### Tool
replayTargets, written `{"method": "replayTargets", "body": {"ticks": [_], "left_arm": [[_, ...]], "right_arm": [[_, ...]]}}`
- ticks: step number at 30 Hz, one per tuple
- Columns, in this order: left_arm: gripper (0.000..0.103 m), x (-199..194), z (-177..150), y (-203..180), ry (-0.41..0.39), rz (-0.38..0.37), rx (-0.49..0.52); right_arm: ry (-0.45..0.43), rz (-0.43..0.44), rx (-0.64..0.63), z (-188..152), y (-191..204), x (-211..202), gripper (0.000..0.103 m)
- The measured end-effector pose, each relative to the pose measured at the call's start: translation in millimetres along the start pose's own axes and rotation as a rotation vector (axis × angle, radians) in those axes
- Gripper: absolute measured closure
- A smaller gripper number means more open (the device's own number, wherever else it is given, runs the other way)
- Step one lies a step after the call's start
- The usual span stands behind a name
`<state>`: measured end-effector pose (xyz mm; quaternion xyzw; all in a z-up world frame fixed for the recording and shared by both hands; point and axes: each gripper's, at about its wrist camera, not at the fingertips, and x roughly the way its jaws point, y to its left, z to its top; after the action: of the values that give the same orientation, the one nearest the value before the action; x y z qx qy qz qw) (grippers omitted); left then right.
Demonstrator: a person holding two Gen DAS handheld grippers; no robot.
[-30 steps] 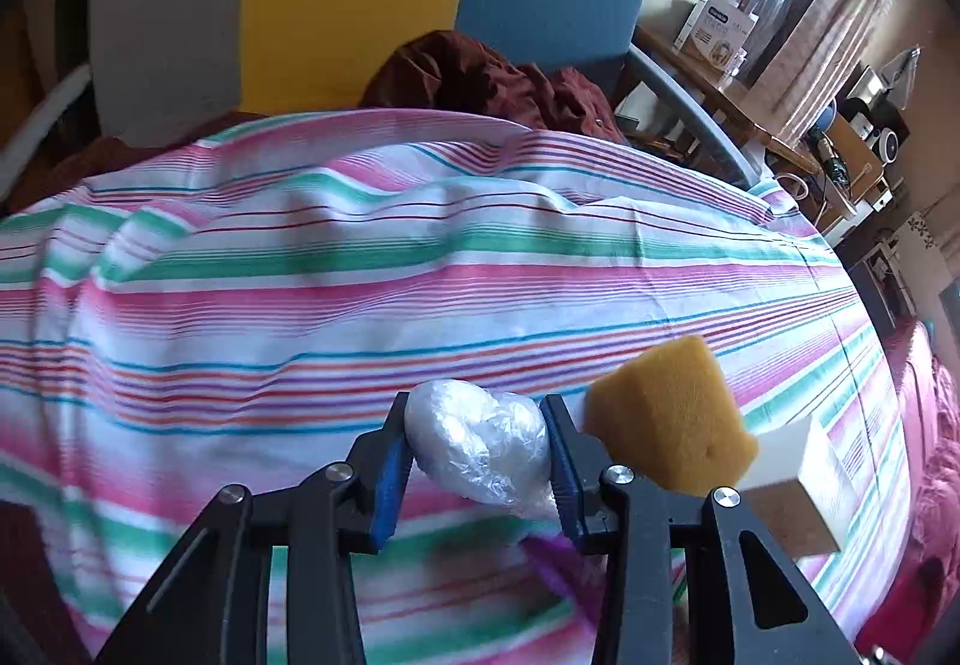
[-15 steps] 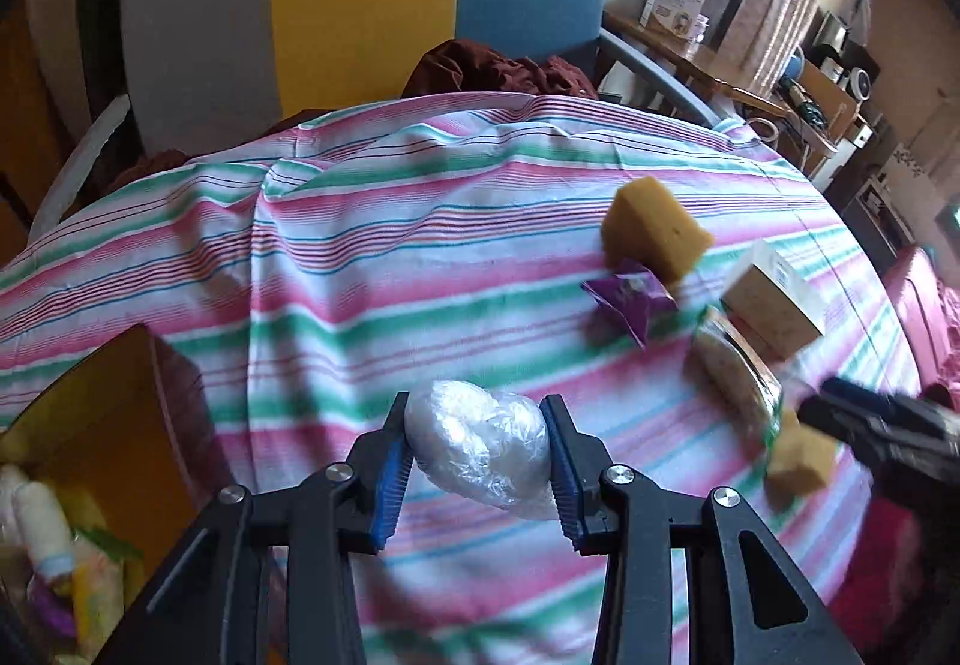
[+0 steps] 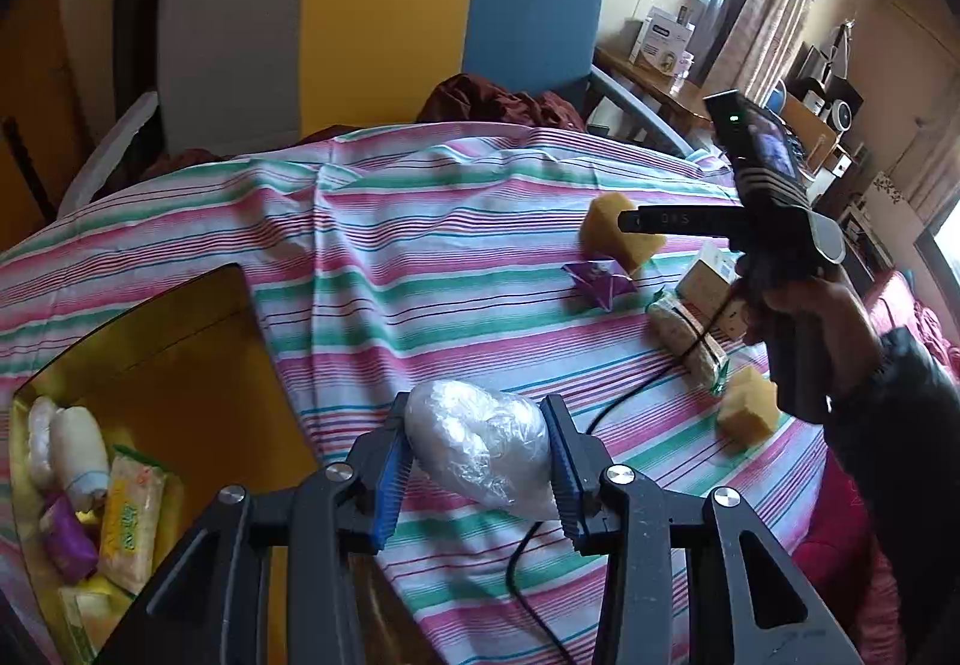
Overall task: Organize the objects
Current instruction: 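Grasp a yellow sponge cake with the right tool while the left tool holds the bundle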
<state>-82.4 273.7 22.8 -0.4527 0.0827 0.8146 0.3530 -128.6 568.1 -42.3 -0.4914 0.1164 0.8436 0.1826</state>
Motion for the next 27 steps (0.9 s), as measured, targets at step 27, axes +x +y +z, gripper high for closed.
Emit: {"method": "replayTargets", "body": {"ticks": [27], "left_arm": [[0.061, -45, -49, 53, -0.071, 0.122, -0.112]], "right_arm": [[0.095, 0.155, -0.258, -102, 90, -72, 0.057]]}}
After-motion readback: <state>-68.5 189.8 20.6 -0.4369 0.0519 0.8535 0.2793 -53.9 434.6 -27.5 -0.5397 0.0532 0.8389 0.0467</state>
